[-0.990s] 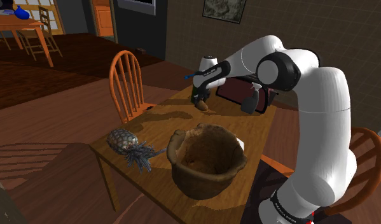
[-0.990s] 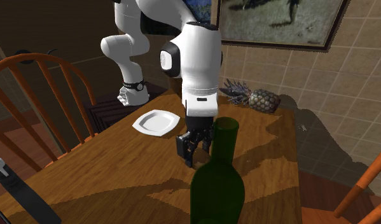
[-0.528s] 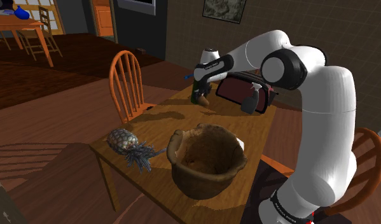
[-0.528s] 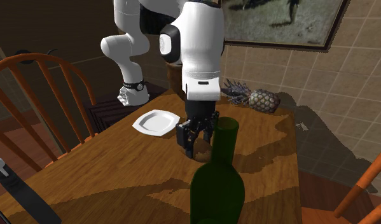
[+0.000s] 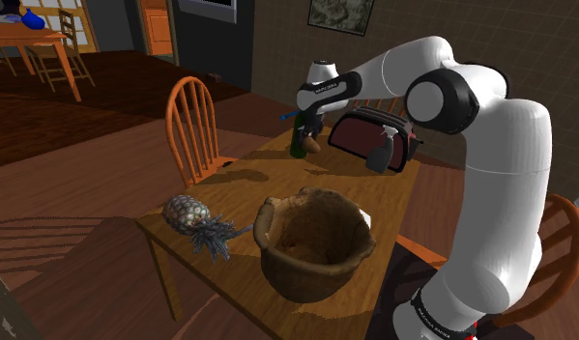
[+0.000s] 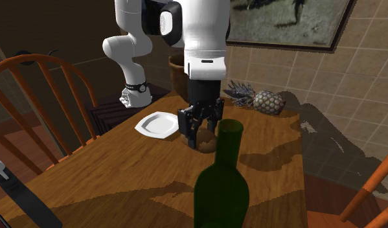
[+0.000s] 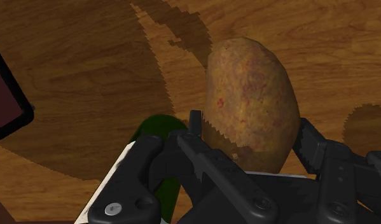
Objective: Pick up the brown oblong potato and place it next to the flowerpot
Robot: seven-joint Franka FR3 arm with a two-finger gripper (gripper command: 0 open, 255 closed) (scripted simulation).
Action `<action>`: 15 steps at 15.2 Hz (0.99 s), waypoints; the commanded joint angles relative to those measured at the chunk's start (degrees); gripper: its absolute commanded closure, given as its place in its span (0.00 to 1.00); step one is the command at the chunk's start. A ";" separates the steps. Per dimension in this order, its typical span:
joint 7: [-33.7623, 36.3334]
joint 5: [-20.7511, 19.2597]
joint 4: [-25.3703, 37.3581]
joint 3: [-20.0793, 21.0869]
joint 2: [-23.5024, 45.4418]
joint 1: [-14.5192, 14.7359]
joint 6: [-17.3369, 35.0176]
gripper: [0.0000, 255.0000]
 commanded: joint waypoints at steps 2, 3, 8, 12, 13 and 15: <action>-0.03 -0.09 1.03 -0.05 -0.91 0.08 -1.96 1.00; -0.06 -0.12 1.39 -0.07 -1.21 0.10 -2.60 1.00; -0.21 -0.23 3.36 -0.15 -2.53 0.15 -5.88 1.00; -0.35 -0.29 5.25 -0.20 -3.37 0.18 -8.60 1.00; -0.39 -0.30 5.76 -0.21 -3.55 0.18 -9.29 1.00; -0.47 -0.32 6.82 -0.23 -3.89 0.18 -10.68 1.00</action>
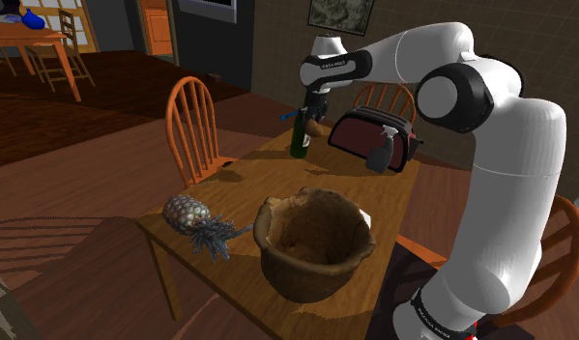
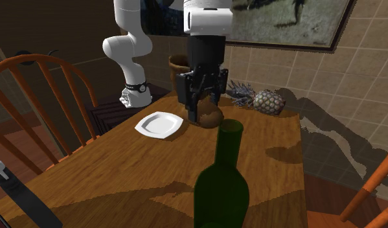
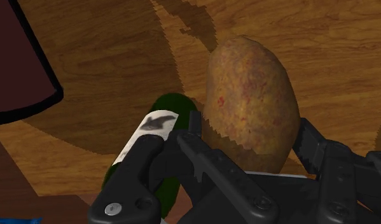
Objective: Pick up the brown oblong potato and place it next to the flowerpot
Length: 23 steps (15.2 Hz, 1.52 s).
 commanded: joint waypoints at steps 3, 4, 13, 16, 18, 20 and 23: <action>-0.23 -0.03 2.09 -0.06 -0.77 -0.03 -2.86 1.00; -0.27 -0.03 2.69 -0.07 -0.88 -0.03 -3.58 1.00; -0.73 0.04 9.04 -0.13 -1.28 -0.15 -10.31 1.00; -0.90 0.11 11.56 -0.15 -1.14 -0.22 -12.68 1.00; -1.02 0.17 13.37 -0.16 -0.96 -0.28 -14.30 1.00; -1.15 0.23 15.30 -0.17 -0.71 -0.36 -15.97 1.00; -0.16 -0.22 14.48 0.04 -2.33 0.52 -16.84 1.00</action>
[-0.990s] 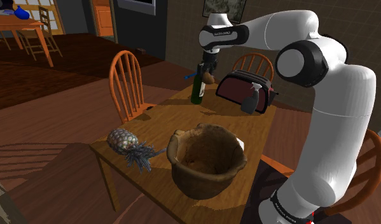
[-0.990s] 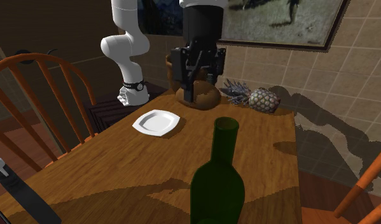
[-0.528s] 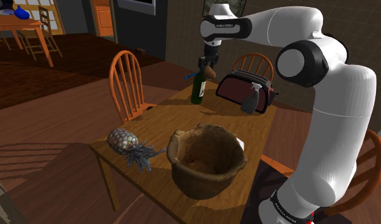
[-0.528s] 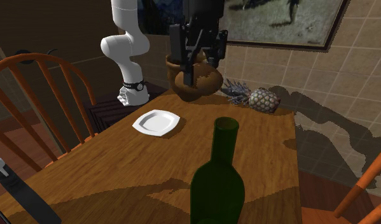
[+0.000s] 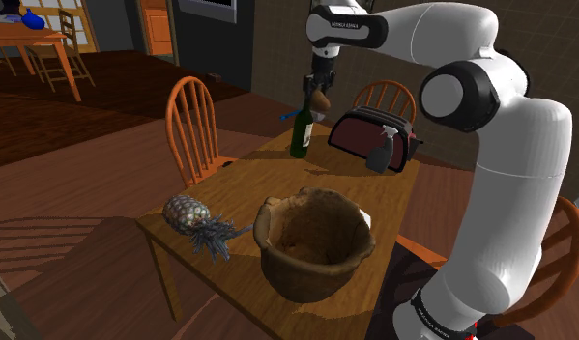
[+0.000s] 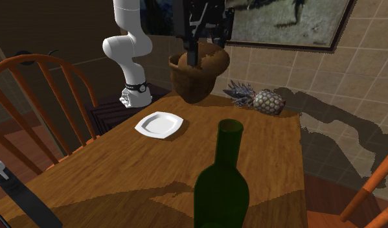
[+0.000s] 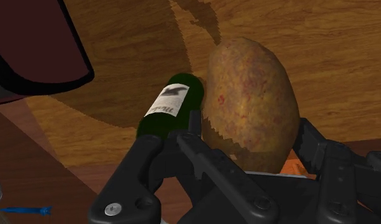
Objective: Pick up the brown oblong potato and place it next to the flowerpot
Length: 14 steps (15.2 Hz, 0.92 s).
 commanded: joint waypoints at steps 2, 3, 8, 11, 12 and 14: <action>2.96 -1.27 -6.16 0.64 -4.58 2.39 1.37 1.00; 4.16 -1.75 -8.44 0.96 -6.24 3.25 1.91 1.00; 10.38 -3.82 -17.91 3.03 -13.43 7.14 3.65 1.00; 14.24 -4.75 -22.34 4.58 -16.99 9.24 4.11 1.00; 15.54 -5.00 -23.64 5.15 -18.06 9.91 4.19 1.00; 18.15 -5.43 -25.99 6.33 -20.04 11.22 4.25 1.00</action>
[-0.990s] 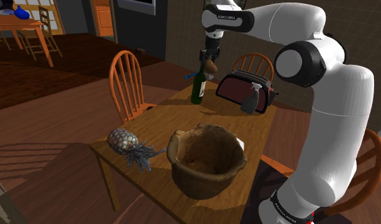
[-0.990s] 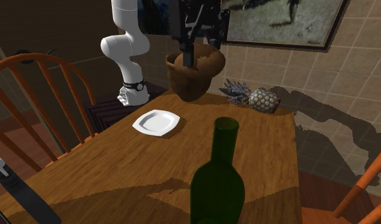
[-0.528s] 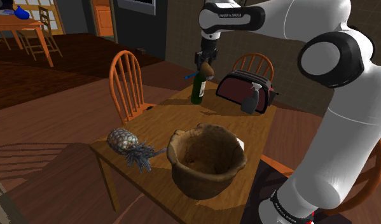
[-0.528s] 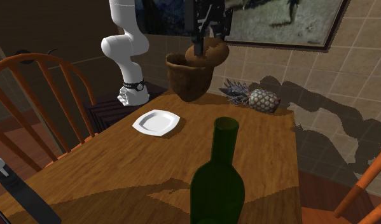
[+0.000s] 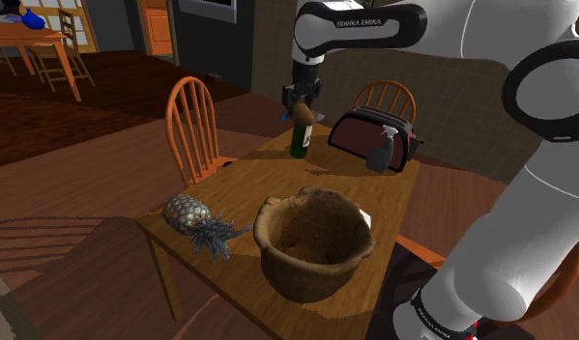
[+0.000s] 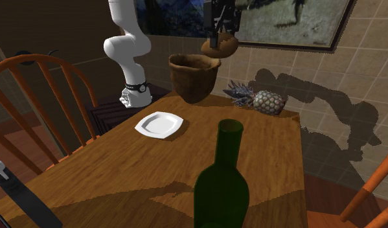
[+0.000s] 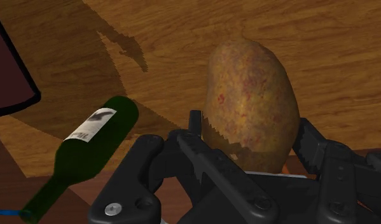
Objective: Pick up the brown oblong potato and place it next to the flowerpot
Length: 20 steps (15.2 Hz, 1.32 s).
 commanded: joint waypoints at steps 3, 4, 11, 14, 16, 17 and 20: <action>5.33 -0.70 -4.49 2.50 -3.82 2.58 0.01 1.00; 6.64 -0.79 -5.33 3.17 -4.57 3.19 -0.08 1.00; 10.97 -1.04 -9.73 5.29 -6.49 5.04 1.83 1.00; 11.26 -1.15 -11.88 5.26 -6.36 5.02 4.10 1.00; 11.47 -1.24 -13.25 5.24 -6.21 5.00 5.60 1.00; 11.57 -1.28 -13.92 5.23 -6.12 4.99 6.35 1.00; 11.88 -1.43 -15.83 5.21 -5.77 4.96 8.60 1.00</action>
